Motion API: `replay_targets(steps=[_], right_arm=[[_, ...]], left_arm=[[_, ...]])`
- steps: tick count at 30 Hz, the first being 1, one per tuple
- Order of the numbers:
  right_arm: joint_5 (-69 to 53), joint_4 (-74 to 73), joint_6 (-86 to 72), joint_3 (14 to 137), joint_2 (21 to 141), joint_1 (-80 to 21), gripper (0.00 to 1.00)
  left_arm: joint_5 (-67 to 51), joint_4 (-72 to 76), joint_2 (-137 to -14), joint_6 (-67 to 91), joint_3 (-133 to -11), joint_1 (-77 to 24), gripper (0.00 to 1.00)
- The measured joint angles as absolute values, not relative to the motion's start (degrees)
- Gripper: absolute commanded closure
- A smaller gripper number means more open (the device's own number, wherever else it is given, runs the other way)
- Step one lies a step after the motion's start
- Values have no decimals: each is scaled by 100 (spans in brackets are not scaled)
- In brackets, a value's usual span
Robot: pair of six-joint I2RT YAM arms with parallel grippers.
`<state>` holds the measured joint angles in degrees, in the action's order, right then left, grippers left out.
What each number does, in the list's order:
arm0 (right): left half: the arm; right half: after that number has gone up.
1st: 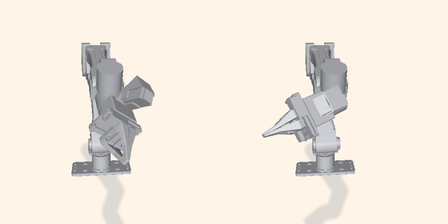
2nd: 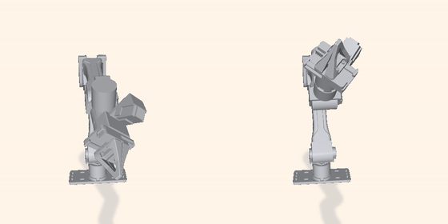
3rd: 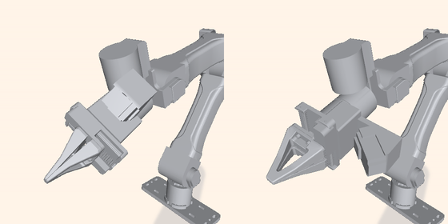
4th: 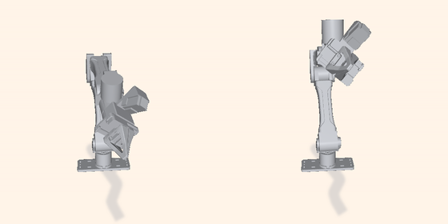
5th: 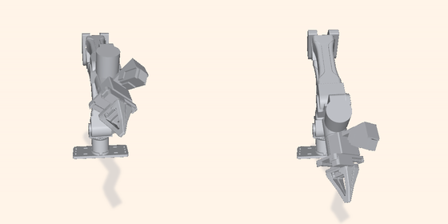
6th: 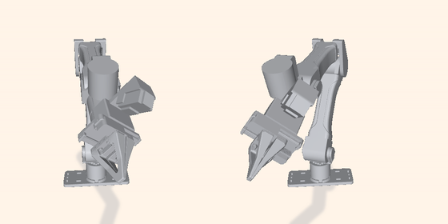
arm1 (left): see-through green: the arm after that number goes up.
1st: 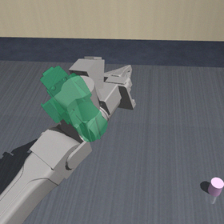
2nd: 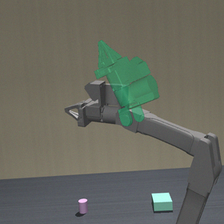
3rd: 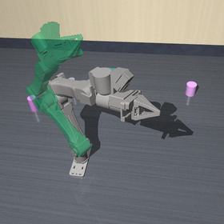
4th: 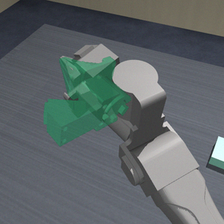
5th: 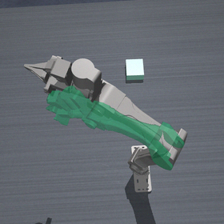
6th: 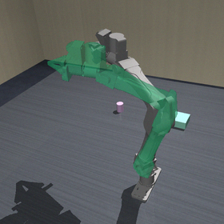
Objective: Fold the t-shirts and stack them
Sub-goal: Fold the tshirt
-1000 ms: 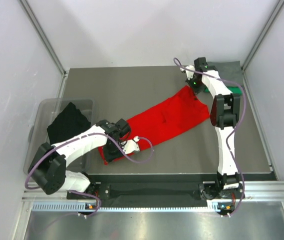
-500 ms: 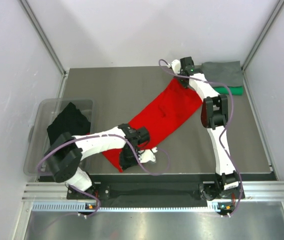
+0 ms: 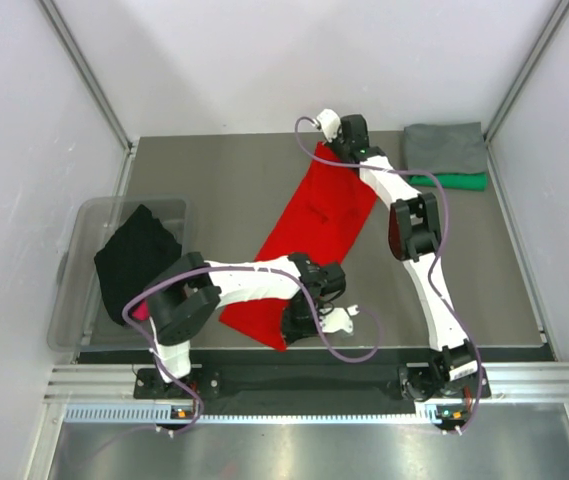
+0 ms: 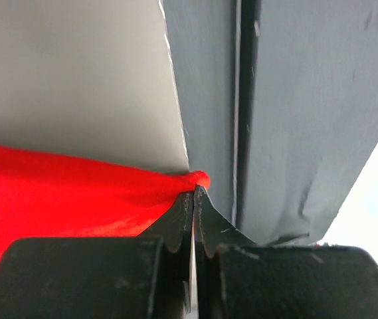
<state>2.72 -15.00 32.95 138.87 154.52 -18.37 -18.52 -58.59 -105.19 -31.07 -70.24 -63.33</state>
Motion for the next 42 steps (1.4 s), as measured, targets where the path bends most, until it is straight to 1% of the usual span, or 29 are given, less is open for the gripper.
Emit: replay_targets(steps=[9,10,12,13,14,15,16,17,18,20,21,22,23,25,27,28,30,31,33,35,37,39,42], right_arm=[[71,-154,3304,14188,15808,-1994,100],[69,-64,3310,14188,15839,-2021,100],[58,172,3328,14188,15928,-2073,100],[69,285,3328,14188,15983,-2088,95],[91,414,3317,14188,16040,-2099,84],[132,532,3301,14191,16088,-2112,74],[204,600,3275,14188,16121,-2121,68],[301,663,3280,14191,16134,-2121,67],[401,729,3277,14191,16134,-2112,60],[624,937,3264,14204,16105,-2084,51],[722,1002,3251,14202,16059,-2060,47],[836,1039,3242,14162,15981,-2038,42],[947,1050,3234,14025,15810,-2010,39],[1149,976,3153,13609,15321,-1964,36],[1319,794,2891,12973,14523,-1903,32],[1347,657,2703,12676,14127,-1870,32],[1258,228,2110,11845,13002,-1754,31],[1074,1,1715,11408,12320,-1656,31],[698,-259,1120,10573,11168,-1483,32],[163,-436,617,9647,9950,-1282,34],[-458,-716,298,8761,9011,-1179,35],[-1094,-937,40,7926,8394,-1227,35],[-1931,-1382,-344,6897,8077,-1317,35]], left_arm=[[-2016,-5572,-11347,-2932,-7806,-6604,100],[-2043,-5592,-11432,-2897,-7922,-6615,99],[-2117,-5623,-11592,-2842,-8169,-6619,92],[-2152,-5603,-11633,-2808,-8278,-6619,89],[-2169,-5575,-11697,-2768,-8361,-6622,85],[-2191,-5540,-11745,-2709,-8458,-6626,77],[-2215,-5487,-11775,-2650,-8543,-6632,75],[-2220,-5452,-11793,-2578,-8628,-6641,72],[-2224,-5439,-11799,-2521,-8724,-6650,68],[-2224,-5446,-11797,-2405,-8965,-6663,64],[-2224,-5446,-11789,-2366,-9109,-6667,57],[-2233,-5452,-11773,-2335,-9258,-6670,55],[-2248,-5511,-11751,-2272,-9441,-6670,54],[-2270,-5621,-11681,-2161,-9856,-6667,53],[-2265,-5655,-11507,-2043,-10272,-6622,50],[-2294,-5651,-11349,-2171,-10394,-6584,44],[-2246,-5664,-10945,-1975,-10412,-6556,40],[-2204,-5625,-10694,-1837,-10379,-6401,39],[-2174,-5430,-10132,-1487,-10160,-5719,39],[-2178,-5166,-9668,-1109,-9821,-4683,40],[-2154,-4984,-9411,-757,-9474,-3736,41],[-2119,-4860,-9301,-403,-9061,-2958,42],[-2196,-4827,-9266,-49,-8440,-2606,42]])
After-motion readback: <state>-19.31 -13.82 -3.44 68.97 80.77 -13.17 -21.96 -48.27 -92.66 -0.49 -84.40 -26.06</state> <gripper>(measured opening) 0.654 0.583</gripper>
